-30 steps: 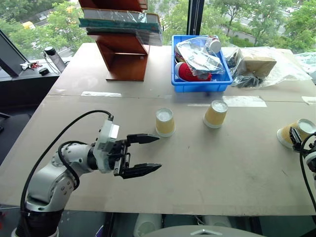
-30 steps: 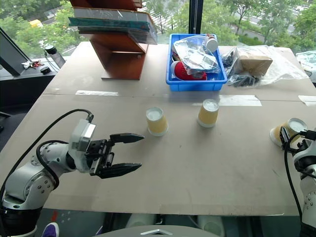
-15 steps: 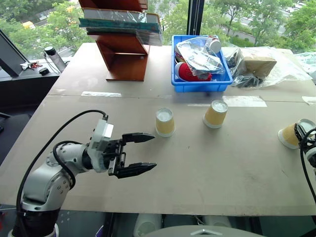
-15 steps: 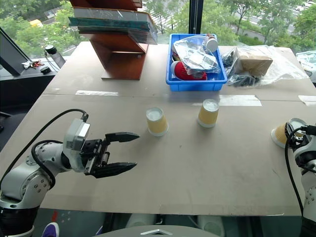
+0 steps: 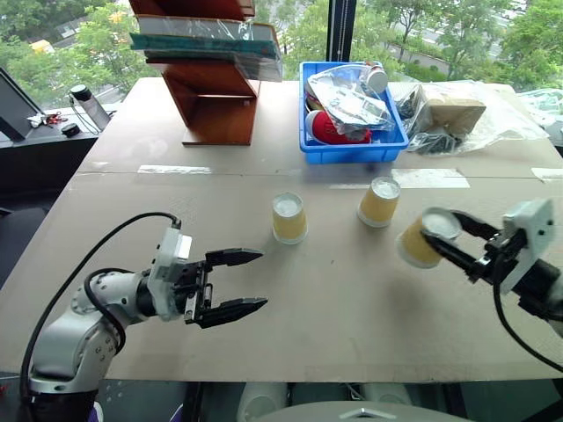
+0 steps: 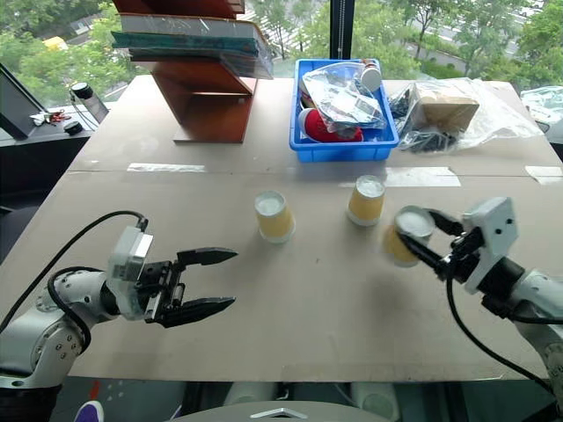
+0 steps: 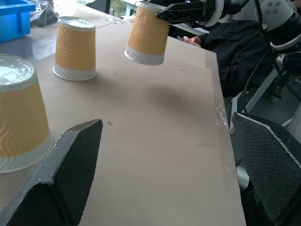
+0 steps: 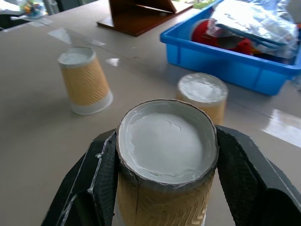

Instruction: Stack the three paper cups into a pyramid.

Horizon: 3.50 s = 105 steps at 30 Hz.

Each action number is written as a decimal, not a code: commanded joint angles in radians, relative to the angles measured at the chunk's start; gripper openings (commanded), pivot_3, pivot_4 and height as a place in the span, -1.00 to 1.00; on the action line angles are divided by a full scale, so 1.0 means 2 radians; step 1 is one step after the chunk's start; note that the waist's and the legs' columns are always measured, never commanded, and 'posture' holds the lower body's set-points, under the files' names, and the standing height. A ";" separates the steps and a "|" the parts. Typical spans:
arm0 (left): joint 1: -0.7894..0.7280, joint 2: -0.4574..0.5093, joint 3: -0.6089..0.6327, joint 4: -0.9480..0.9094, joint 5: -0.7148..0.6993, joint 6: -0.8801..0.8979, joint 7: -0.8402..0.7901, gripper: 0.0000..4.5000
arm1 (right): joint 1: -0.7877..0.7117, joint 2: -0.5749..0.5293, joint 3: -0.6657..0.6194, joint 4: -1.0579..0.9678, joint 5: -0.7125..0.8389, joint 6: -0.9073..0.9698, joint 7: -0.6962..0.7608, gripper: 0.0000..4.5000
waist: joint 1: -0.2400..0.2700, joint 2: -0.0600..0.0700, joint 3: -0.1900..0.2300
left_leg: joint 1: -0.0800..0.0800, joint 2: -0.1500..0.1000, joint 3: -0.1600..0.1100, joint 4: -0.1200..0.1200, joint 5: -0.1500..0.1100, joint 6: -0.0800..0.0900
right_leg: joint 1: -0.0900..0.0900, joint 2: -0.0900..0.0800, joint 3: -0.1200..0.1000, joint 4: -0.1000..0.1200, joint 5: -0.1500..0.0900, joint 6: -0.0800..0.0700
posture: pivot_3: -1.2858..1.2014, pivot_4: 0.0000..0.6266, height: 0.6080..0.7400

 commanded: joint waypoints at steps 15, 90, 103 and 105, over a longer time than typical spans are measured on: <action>0.051 0.039 0.064 0.038 -0.032 -0.006 -0.080 1.00 | -0.159 0.059 0.261 0.118 -0.165 -0.133 0.093 0.06 | -0.002 -0.002 0.001 | -0.002 0.000 0.000 0.000 0.000 0.000 | -0.001 0.000 0.000 0.000 0.000 0.000 | 0.03 -0.52 1.00; 0.063 0.023 0.112 -0.006 -0.072 0.019 -0.030 1.00 | -0.262 0.127 0.118 0.242 -0.205 0.020 -0.041 0.98 | -0.004 -0.002 0.000 | -0.005 -0.001 0.000 0.001 0.000 0.000 | -0.007 0.000 0.001 0.005 0.000 0.000 | 0.03 -0.52 1.00; 0.071 0.024 0.121 -0.021 -0.081 0.024 -0.023 1.00 | -0.276 0.151 0.118 0.295 -0.206 0.002 -0.033 0.61 | -0.004 -0.002 0.000 | -0.005 -0.001 0.000 0.001 0.000 0.000 | -0.007 0.000 0.001 0.005 0.000 0.000 | 0.03 -0.52 1.00; 0.067 0.024 0.118 -0.017 -0.081 0.024 -0.024 1.00 | -0.275 0.150 0.121 0.296 -0.207 -0.003 -0.028 0.19 | -0.004 -0.002 0.000 | -0.005 -0.001 0.000 0.001 0.000 0.000 | -0.007 0.000 0.001 0.005 0.000 0.000 | 0.03 -0.52 1.00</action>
